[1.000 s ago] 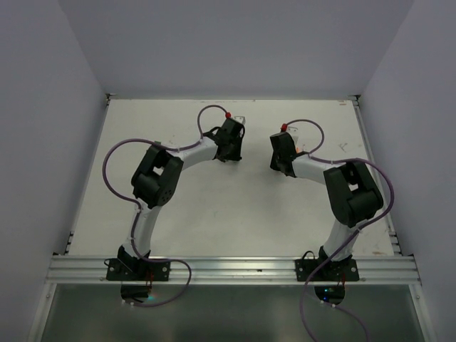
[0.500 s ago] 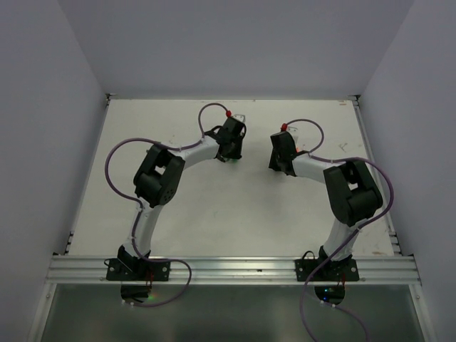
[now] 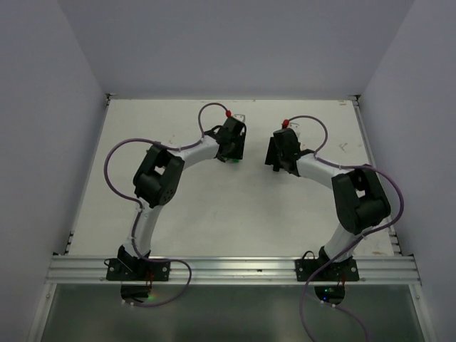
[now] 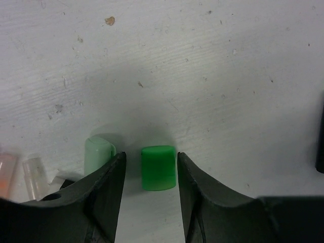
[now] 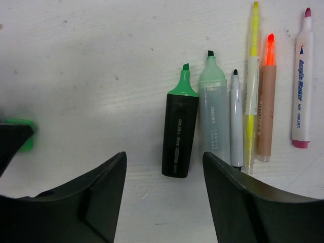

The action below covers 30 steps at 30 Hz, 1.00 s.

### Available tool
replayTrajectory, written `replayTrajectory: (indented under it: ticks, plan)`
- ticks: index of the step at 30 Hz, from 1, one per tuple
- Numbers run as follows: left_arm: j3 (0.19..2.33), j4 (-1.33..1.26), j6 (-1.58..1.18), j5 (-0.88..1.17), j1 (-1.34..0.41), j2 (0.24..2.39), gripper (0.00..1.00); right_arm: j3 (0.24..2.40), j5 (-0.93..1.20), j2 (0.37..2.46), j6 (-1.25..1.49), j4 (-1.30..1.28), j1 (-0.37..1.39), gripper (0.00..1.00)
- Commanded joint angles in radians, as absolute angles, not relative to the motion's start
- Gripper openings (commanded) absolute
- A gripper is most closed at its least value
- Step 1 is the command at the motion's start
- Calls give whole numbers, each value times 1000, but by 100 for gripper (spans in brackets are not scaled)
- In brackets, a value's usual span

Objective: Open the pen caps

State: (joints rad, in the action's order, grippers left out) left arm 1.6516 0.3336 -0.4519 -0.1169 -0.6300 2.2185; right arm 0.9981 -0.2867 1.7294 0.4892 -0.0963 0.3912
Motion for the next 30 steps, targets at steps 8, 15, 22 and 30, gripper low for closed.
replayTrajectory:
  ticks: [8, 15, 22, 30]
  plan:
    - [1655, 436, -460, -161, -632, 1981, 59, 982, -189, 1467, 453, -117, 387, 82]
    - [1496, 434, -512, -313, -609, 1758, 91, 924, -58, 1290, 404, -60, 388, 95]
    - [1232, 384, -653, -344, -379, 1554, 100, 885, -17, 1221, 437, -54, 388, 98]
    - [1153, 448, -850, -445, -122, 1535, 84, 887, 78, 1278, 466, -35, 388, 98]
